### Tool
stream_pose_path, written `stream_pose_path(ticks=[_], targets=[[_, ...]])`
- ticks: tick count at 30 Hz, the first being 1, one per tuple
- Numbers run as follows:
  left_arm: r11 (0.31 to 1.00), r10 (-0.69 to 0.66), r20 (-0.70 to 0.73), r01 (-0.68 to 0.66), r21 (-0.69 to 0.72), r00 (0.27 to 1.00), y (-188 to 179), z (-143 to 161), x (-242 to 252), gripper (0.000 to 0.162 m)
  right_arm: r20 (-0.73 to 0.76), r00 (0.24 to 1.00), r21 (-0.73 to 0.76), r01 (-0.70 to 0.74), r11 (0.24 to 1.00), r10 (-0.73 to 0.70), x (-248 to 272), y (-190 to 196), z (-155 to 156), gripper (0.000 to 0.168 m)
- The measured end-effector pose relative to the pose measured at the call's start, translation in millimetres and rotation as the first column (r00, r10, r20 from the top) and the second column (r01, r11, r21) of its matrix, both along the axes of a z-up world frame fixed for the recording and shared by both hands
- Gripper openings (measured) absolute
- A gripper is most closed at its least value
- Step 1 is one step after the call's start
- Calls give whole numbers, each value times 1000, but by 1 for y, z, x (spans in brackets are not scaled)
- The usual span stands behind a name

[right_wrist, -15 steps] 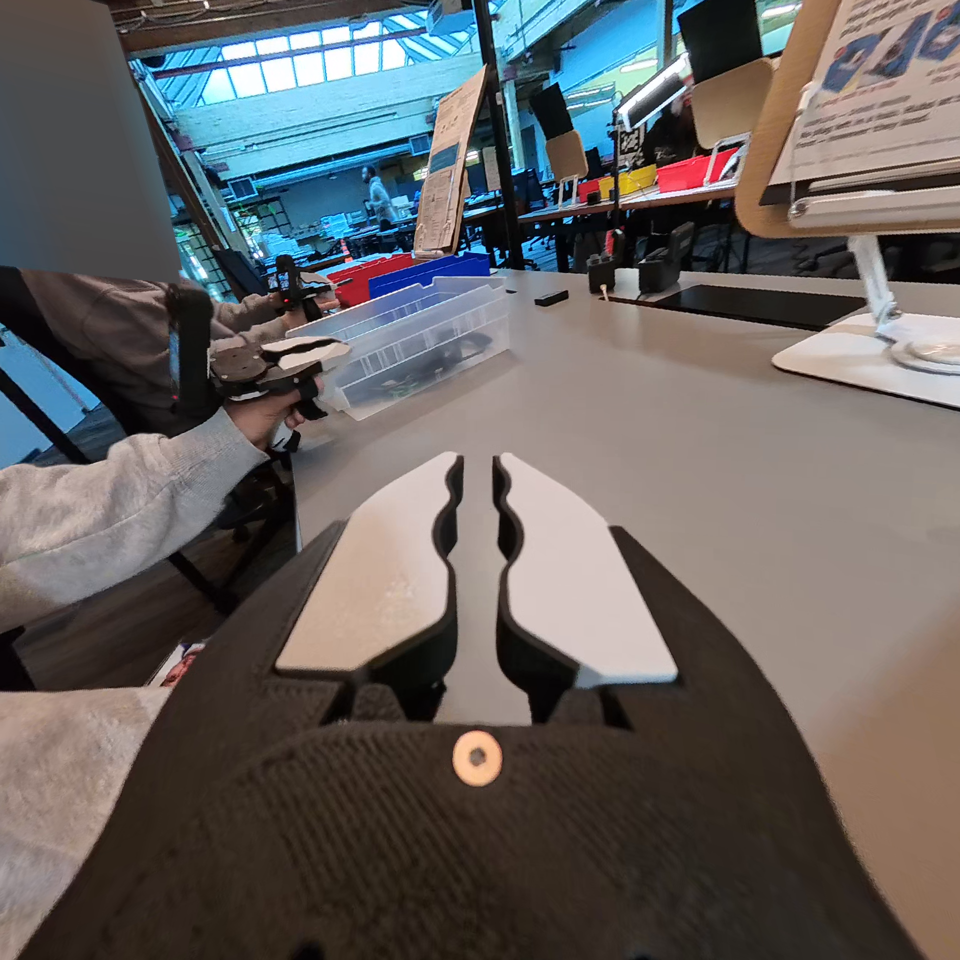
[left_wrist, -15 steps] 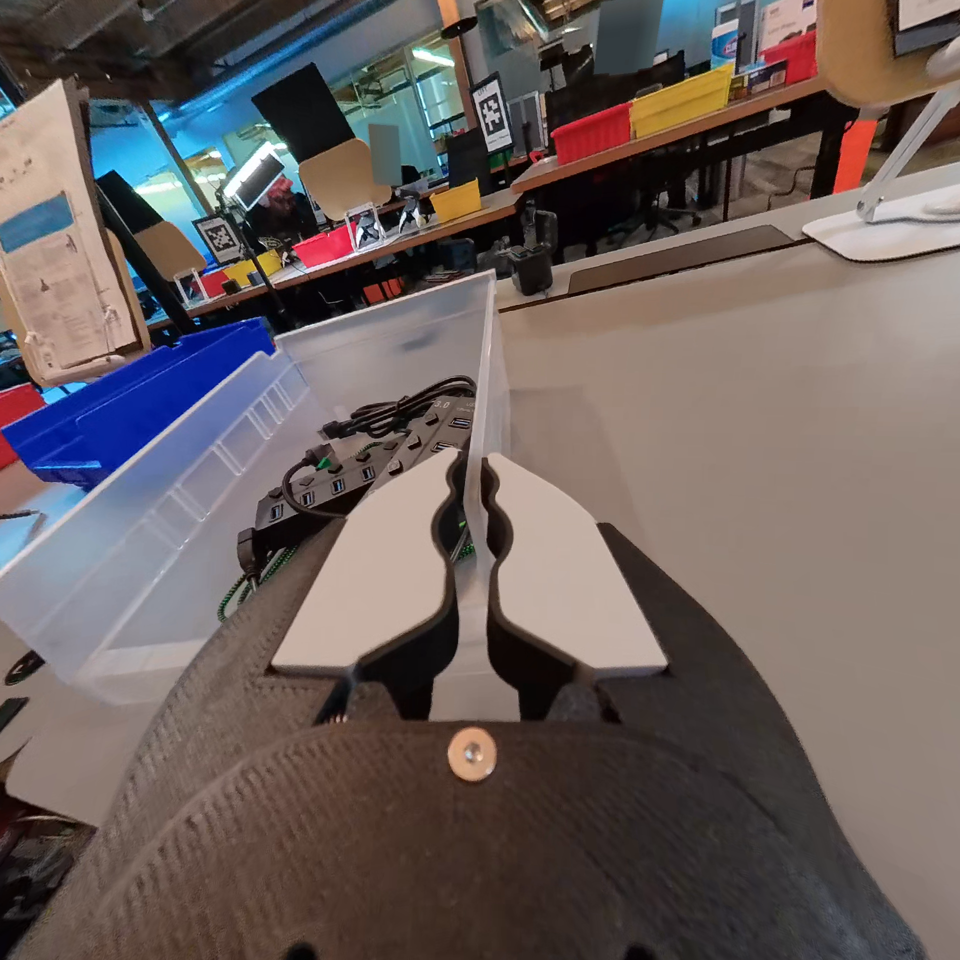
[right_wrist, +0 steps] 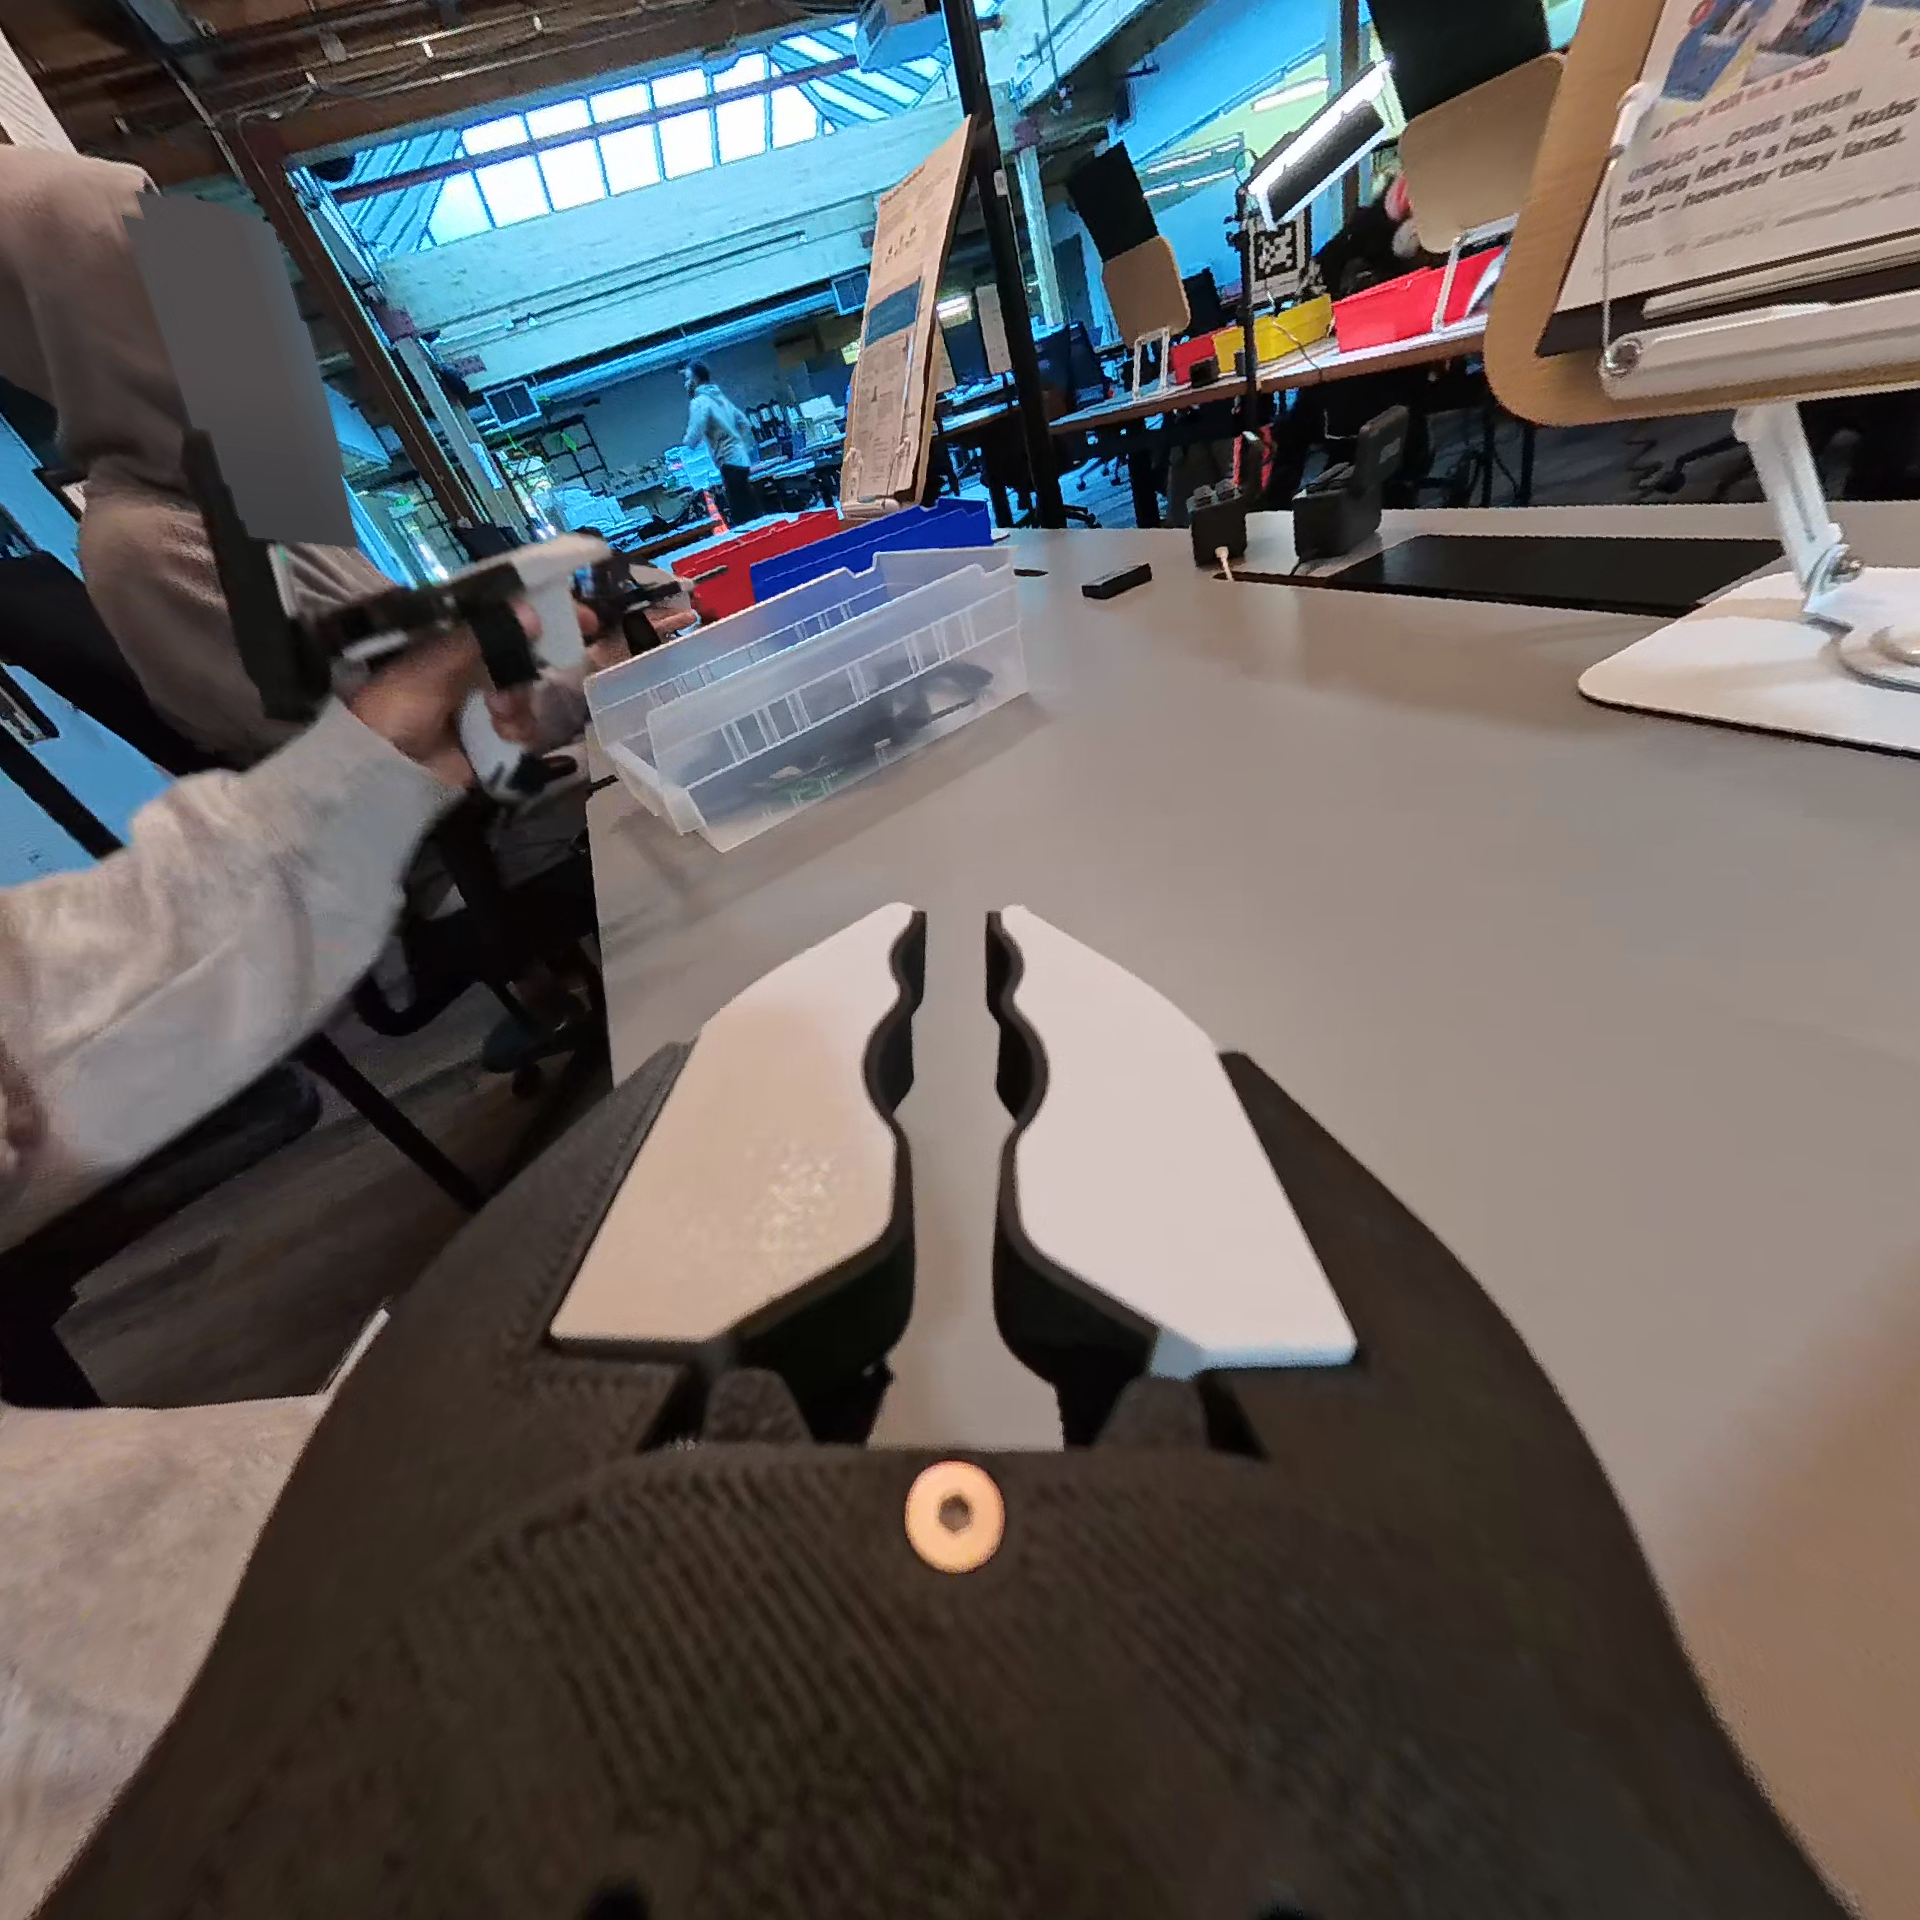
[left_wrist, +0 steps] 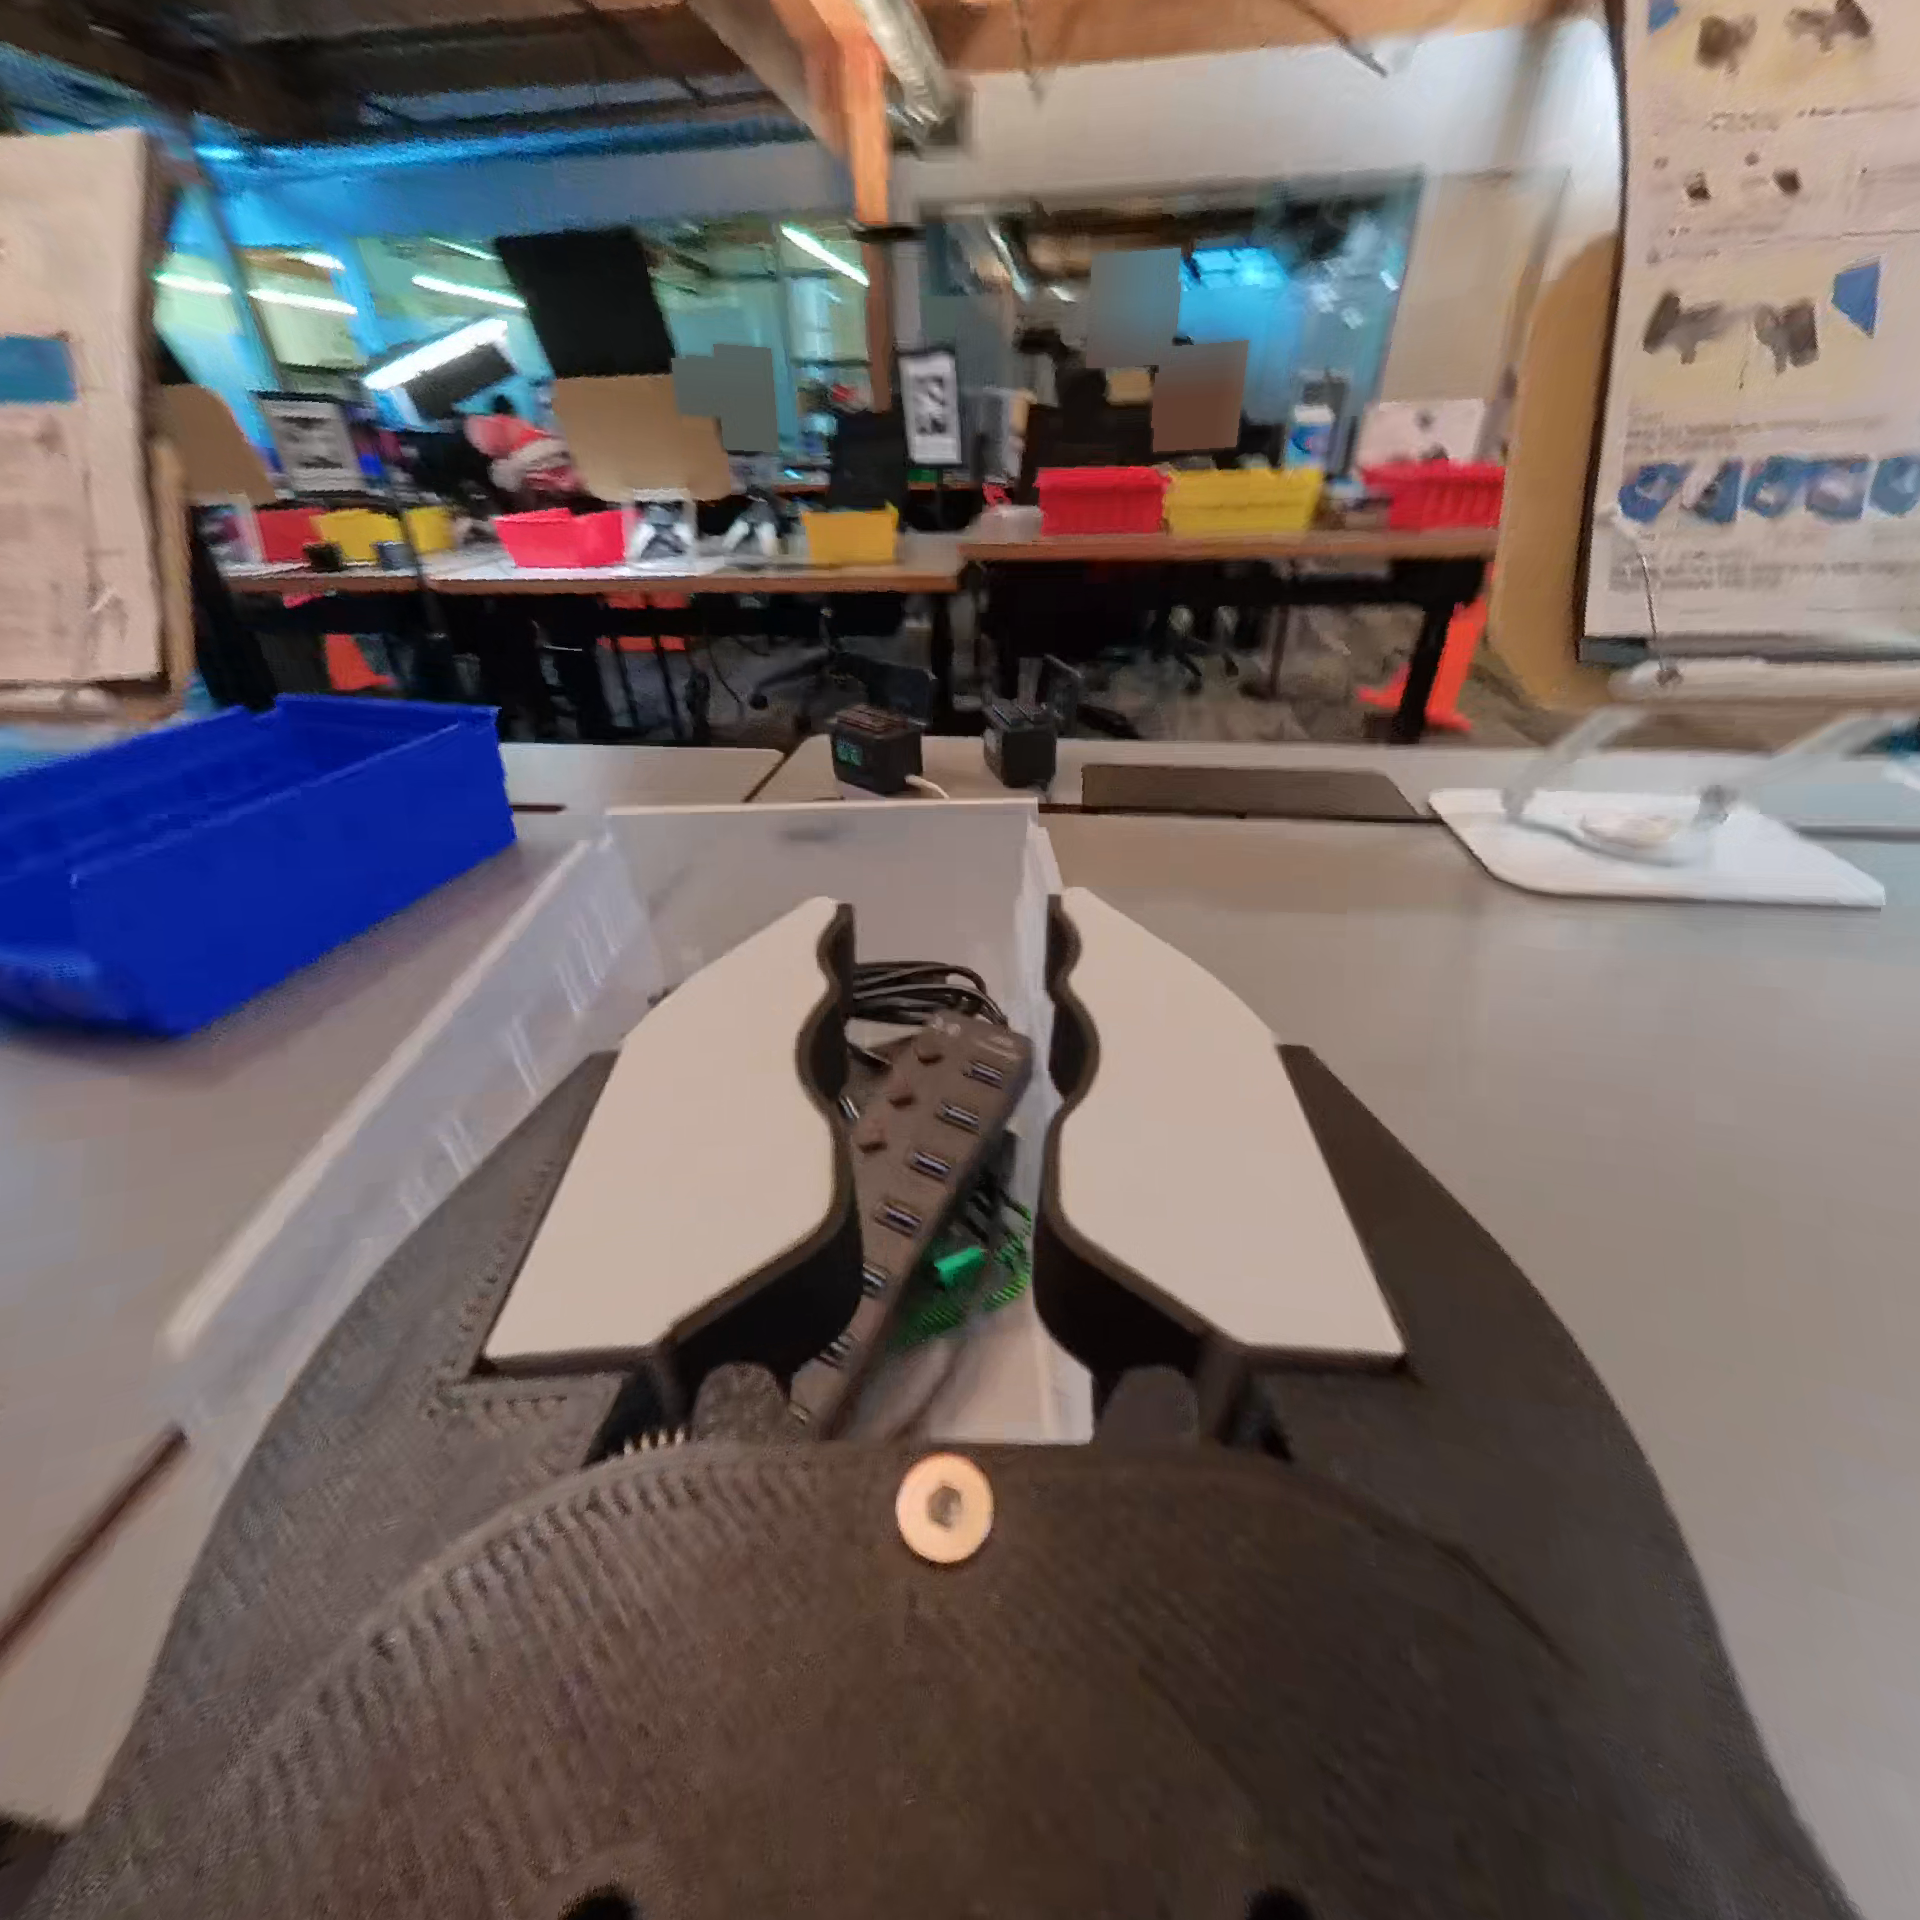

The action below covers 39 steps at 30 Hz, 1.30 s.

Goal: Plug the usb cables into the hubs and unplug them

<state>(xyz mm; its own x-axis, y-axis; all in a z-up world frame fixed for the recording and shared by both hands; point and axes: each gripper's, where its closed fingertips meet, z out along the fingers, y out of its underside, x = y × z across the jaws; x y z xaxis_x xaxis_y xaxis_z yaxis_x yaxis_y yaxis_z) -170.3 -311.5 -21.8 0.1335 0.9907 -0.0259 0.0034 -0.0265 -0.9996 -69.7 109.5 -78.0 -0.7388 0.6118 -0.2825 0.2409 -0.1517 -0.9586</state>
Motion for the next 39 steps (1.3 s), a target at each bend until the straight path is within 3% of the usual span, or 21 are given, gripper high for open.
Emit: stream_pose_path(ticks=[2, 4, 6, 7, 10, 14, 20, 25, 30, 32, 34, 37, 39], targets=[[986, -114, 116, 127, -111, 987, -8, 6, -26, 35, 13, 1000, -5, 2, 1000, -2, -2, 1, -2, 11], [935, -162, 359, 259, -243, 919, -23, -17, -58, 44, 22, 1000, -21, -2, 1000, 2, -3, 1, -3, 11], [837, -115, 649, 425, -344, 752, -43, -56, -76, 52, 21, 1000, -34, -13, 999, 13, -3, -1, -2, 11], [779, -63, 719, 484, -398, 692, -54, -69, -85, 57, 19, 1000, -35, -15, 999, 16, -2, -2, -1, 11], [615, 25, 807, 628, -478, 590, -72, -100, -104, 60, 6, 1000, -2, -8, 1000, 8, 0, -3, -3, 11], [612, -7, 919, 729, -307, 393, -69, -140, -108, 65, -10, 1000, 62, 22, 998, -22, 2, 0, -10, 10], [541, 98, 965, 801, -256, 243, -72, -185, -103, 62, 24, 999, 64, 38, 997, -40, 1, 9, -18, 10], [467, 71, 932, 814, -345, 354, -65, -174, -113, 58, 37, 997, 7, 72, 997, -72, 2, 23, -14, 10], [496, 28, 846, 727, -474, 533, -65, -119, -120, 56, 71, 994, -88, 94, 992, -88, 2, 35, -9, 10], [446, 75, 796, 694, -565, 600, -72, -92, -118, 56, 92, 992, -129, 98, 987, -86, 1, 38, -7, 10], [324, 161, 728, 661, -677, 667, -80, -65, -114, 56, 111, 990, -161, 102, 982, -85, 0, 41, -7, 11], [65, 279, 579, 586, -808, 766, -90, -29, -109, 57, 116, 990, -181, 102, 978, -81, 2, 42, -4, 11], [-145, 333, 450, 517, -844, 828, -94, -9, -108, 57, 107, 991, -177, 95, 980, -77, 4, 40, -2, 11]])
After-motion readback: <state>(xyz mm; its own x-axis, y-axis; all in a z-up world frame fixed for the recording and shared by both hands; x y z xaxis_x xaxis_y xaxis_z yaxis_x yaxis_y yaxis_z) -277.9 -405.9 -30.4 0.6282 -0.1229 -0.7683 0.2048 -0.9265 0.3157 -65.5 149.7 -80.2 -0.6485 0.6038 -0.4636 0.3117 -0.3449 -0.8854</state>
